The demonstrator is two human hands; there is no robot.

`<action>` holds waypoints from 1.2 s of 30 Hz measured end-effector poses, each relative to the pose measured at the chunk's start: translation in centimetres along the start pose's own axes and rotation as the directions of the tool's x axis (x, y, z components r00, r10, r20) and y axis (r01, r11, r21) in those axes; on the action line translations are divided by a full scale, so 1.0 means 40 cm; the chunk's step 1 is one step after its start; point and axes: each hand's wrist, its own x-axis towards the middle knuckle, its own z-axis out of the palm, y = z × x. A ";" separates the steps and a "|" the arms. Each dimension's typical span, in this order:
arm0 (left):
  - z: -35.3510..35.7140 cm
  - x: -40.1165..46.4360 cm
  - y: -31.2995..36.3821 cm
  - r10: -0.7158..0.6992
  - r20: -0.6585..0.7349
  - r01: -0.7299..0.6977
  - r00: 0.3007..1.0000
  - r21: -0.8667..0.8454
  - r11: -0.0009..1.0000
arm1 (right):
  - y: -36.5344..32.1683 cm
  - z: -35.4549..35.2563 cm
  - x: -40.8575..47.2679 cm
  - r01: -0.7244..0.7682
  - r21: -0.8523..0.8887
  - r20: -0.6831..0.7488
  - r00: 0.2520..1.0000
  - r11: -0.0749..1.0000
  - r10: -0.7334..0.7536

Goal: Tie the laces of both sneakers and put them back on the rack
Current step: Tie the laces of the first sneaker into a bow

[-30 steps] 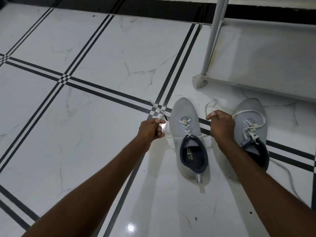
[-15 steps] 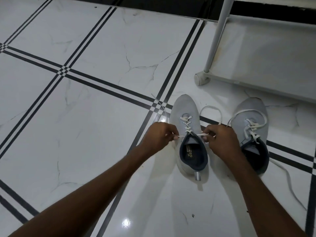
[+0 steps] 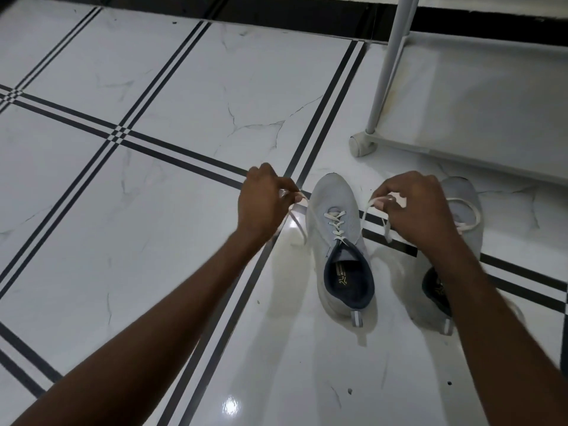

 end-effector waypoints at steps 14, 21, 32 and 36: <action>0.051 0.037 0.118 -0.229 0.615 0.656 0.754 -0.712 0.249 | -0.050 0.065 0.037 -0.247 0.558 0.006 0.956 0.792 0.294; 0.083 0.028 0.094 -0.312 0.617 0.684 0.723 -0.575 0.448 | -0.009 0.139 0.009 -0.512 0.066 0.289 0.831 0.856 0.474; 0.089 0.009 0.110 0.164 0.823 0.667 0.544 -0.543 0.510 | -0.048 0.084 0.040 -0.256 0.597 0.303 0.950 0.760 0.082; 0.059 0.036 0.080 0.079 0.786 0.604 0.614 -0.531 0.594 | -0.021 0.085 0.041 -0.349 0.519 0.352 0.919 0.780 0.177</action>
